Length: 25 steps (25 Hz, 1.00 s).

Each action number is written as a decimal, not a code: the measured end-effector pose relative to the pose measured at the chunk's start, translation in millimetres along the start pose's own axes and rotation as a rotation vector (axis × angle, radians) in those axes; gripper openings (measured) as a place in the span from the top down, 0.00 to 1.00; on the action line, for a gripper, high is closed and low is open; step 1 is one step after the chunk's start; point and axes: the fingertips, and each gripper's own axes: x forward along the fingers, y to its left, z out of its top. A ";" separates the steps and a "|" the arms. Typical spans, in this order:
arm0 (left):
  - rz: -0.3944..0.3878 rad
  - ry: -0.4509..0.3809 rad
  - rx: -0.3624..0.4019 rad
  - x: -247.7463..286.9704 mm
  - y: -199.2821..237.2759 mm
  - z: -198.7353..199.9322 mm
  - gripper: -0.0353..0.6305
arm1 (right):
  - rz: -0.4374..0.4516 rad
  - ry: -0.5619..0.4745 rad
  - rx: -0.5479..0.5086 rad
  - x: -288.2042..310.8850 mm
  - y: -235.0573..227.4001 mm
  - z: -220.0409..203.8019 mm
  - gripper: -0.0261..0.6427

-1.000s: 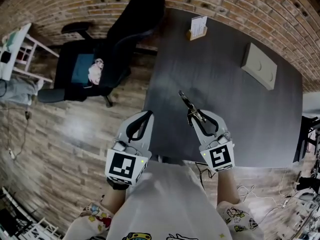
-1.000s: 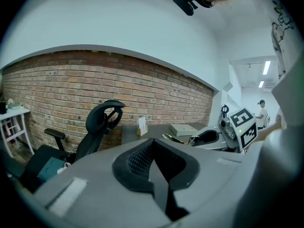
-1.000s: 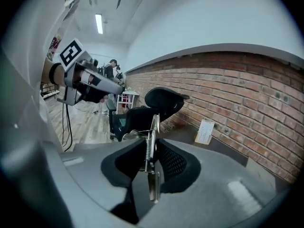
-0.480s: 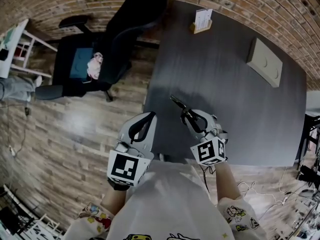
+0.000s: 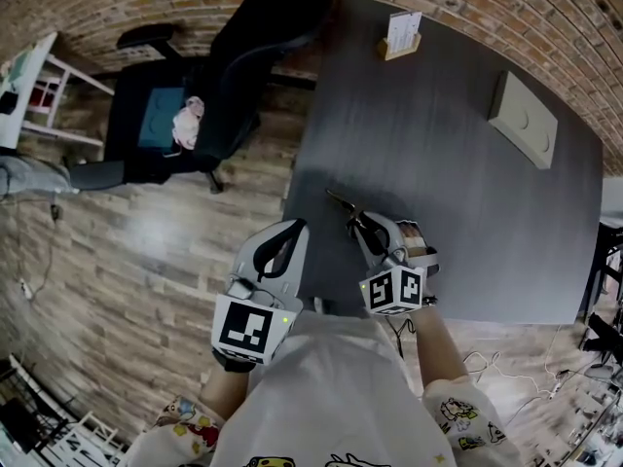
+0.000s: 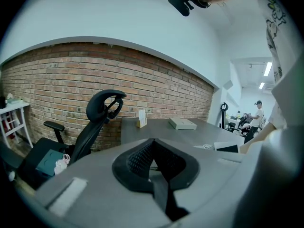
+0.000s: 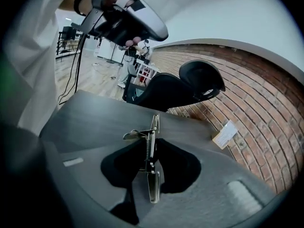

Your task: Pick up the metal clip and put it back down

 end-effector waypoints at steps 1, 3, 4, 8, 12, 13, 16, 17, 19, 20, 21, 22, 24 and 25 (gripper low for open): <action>0.001 0.000 0.000 -0.4 0.3 -0.5 0.93 | 0.002 0.007 -0.022 2.3 3.1 -1.0 0.83; 0.001 -0.001 0.000 -1.2 0.6 -1.6 0.93 | 0.009 0.018 -0.065 6.3 9.9 -2.8 0.83; 0.002 -0.001 -0.002 -1.8 0.6 -2.4 0.93 | 0.010 0.023 -0.086 7.9 13.1 -3.8 0.83; 0.009 0.001 -0.009 -4.1 1.8 -3.3 0.93 | 0.011 0.040 -0.140 13.9 21.2 -7.8 0.82; 0.020 0.002 -0.013 -6.9 4.1 -5.4 0.93 | 0.012 0.042 -0.168 17.9 25.8 -9.5 0.82; 0.022 0.002 -0.013 -7.5 4.7 -5.9 0.93 | 0.013 0.039 -0.167 18.1 26.1 -9.2 0.82; 0.027 0.002 -0.011 -9.0 6.6 -6.3 0.93 | 0.023 0.036 -0.174 18.8 27.7 -9.3 0.81; 0.028 0.002 -0.010 -9.5 6.9 -6.3 0.93 | 0.028 0.037 -0.182 19.0 29.2 -9.8 0.81; 0.029 0.004 -0.007 -10.2 7.3 -7.1 0.93 | 0.032 0.035 -0.186 19.3 31.0 -10.9 0.81; 0.031 0.006 -0.005 -10.3 7.4 -8.2 0.93 | 0.033 0.034 -0.182 19.5 31.0 -11.3 0.81; 0.032 0.007 -0.004 -10.4 7.5 -8.7 0.93 | 0.036 0.033 -0.177 19.9 30.9 -11.4 0.81; 0.031 0.005 -0.005 -10.2 7.4 -8.0 0.93 | 0.041 0.033 -0.172 20.5 31.3 -11.4 0.81; 0.030 -0.003 -0.008 -10.1 6.9 -5.9 0.93 | 0.057 0.035 -0.168 21.8 33.2 -11.2 0.77; 0.029 -0.005 -0.008 -10.1 6.4 -5.3 0.93 | 0.065 0.036 -0.165 22.1 34.3 -11.4 0.76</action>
